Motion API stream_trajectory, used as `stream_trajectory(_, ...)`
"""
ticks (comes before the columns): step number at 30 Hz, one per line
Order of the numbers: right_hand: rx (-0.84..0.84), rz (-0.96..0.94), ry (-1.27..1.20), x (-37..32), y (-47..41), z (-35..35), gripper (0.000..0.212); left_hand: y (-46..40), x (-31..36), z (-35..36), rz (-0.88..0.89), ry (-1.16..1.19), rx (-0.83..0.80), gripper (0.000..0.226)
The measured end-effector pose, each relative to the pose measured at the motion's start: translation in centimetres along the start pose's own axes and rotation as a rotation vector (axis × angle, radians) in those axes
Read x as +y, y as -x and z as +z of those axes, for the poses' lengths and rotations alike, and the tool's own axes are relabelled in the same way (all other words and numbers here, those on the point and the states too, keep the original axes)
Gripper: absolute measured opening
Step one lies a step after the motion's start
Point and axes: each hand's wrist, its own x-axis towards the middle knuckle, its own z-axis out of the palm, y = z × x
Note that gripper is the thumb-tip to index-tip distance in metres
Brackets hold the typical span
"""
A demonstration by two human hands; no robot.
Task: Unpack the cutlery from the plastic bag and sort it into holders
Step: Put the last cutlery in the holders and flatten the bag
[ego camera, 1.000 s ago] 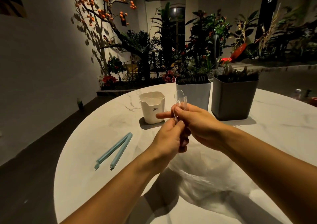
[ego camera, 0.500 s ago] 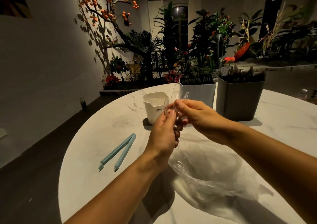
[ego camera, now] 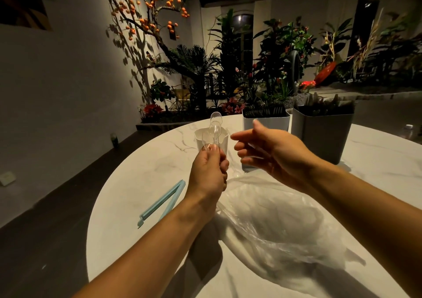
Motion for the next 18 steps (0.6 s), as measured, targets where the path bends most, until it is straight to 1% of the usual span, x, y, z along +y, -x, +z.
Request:
stream_trajectory(2,-0.025,-0.047,0.083,0.2,0.0,0.3,0.025,0.2,0.1,0.2,0.003,0.002,-0.01,0.037)
stream_trajectory(3,-0.024,-0.06,0.109,0.2,0.0,0.4,0.02,0.3,0.1,0.3,0.004,-0.005,-0.011,0.038)
stream_trajectory(5,-0.024,-0.054,0.142,0.3,0.0,0.6,0.02,0.6,-0.1,0.5,0.014,-0.051,-0.003,0.04)
stream_trajectory(7,-0.032,-0.021,0.194,0.5,0.0,0.7,0.026,0.7,-0.3,0.7,0.03,-0.093,0.015,0.039)
stream_trajectory(9,-0.035,0.004,0.229,0.6,0.0,0.7,0.028,0.7,-0.4,0.8,0.045,-0.084,0.021,0.037)
stream_trajectory(12,-0.027,-0.012,0.251,0.7,-0.1,0.4,0.016,0.3,-0.6,0.9,0.05,-0.095,0.013,0.037)
stream_trajectory(13,-0.001,-0.026,0.269,0.7,-0.2,0.4,0.011,0.2,-0.6,1.0,0.049,-0.087,0.011,0.037)
stream_trajectory(14,0.034,-0.043,0.304,0.8,-0.4,0.4,0.012,0.0,-0.8,1.0,0.046,-0.071,0.012,0.037)
stream_trajectory(16,0.116,-0.088,0.41,1.1,-0.7,0.8,0.021,-0.1,-0.9,1.1,0.042,-0.048,0.001,0.036)
stream_trajectory(18,0.171,-0.125,0.502,1.5,-1.1,1.2,0.026,-0.2,-1.1,1.3,0.053,-0.049,-0.017,0.035)
